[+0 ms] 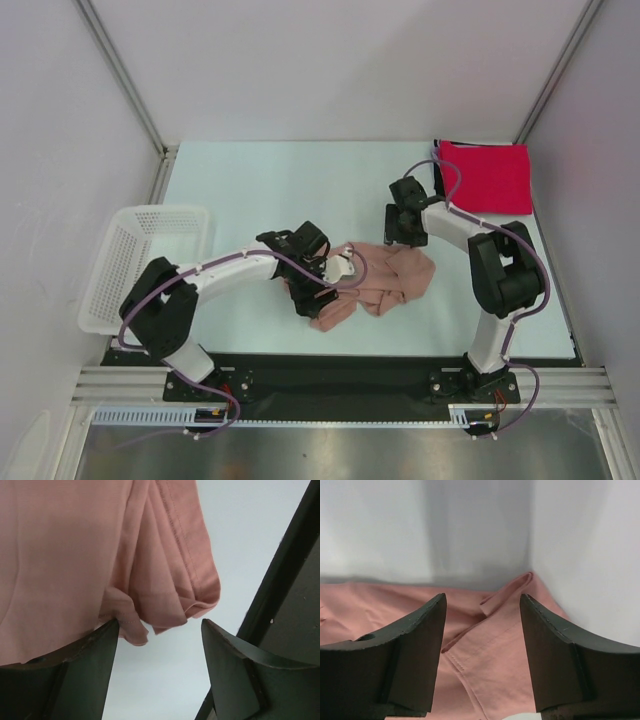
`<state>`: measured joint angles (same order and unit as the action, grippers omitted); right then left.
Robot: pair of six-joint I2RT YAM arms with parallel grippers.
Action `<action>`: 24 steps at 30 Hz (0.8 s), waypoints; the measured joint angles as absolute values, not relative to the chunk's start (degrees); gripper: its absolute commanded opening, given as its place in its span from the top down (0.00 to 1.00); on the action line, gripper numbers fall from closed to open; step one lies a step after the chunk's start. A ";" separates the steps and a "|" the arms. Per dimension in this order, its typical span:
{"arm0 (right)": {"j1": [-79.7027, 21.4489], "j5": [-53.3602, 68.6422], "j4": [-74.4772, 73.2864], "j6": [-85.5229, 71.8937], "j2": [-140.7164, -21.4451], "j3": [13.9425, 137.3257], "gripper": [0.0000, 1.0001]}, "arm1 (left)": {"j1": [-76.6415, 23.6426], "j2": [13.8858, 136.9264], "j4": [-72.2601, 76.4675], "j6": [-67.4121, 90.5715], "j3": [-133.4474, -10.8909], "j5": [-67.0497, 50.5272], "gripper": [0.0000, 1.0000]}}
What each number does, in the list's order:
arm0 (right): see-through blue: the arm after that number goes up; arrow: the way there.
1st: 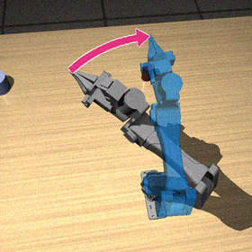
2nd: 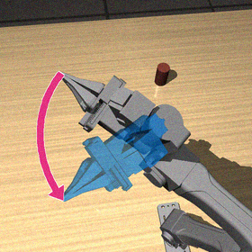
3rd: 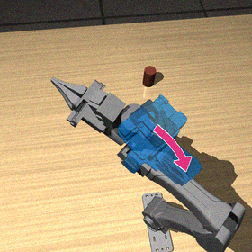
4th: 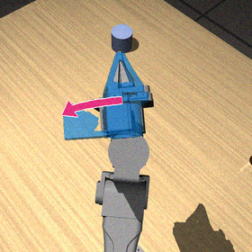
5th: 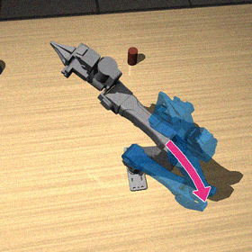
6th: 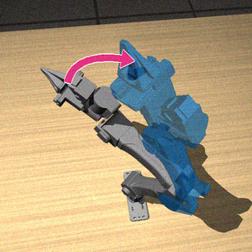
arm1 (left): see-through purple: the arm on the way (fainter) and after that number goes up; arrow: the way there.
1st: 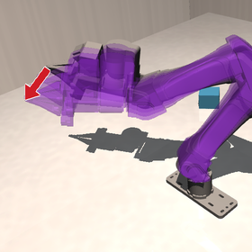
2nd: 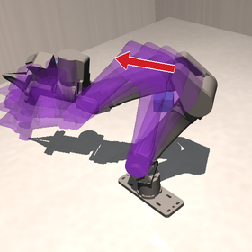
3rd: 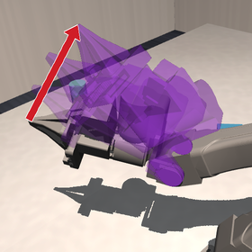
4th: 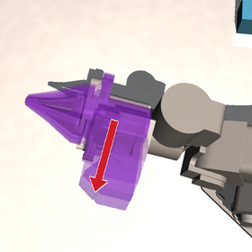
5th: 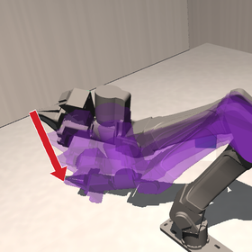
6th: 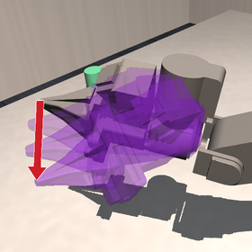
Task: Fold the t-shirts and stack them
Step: Flatten the tshirt out
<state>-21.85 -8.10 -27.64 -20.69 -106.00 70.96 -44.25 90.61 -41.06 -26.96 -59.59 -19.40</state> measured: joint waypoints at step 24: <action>-16.99 -8.16 -32.45 -20.71 -97.58 70.85 1.00 | -29.76 85.23 -41.30 -28.36 -67.51 -15.75 1.00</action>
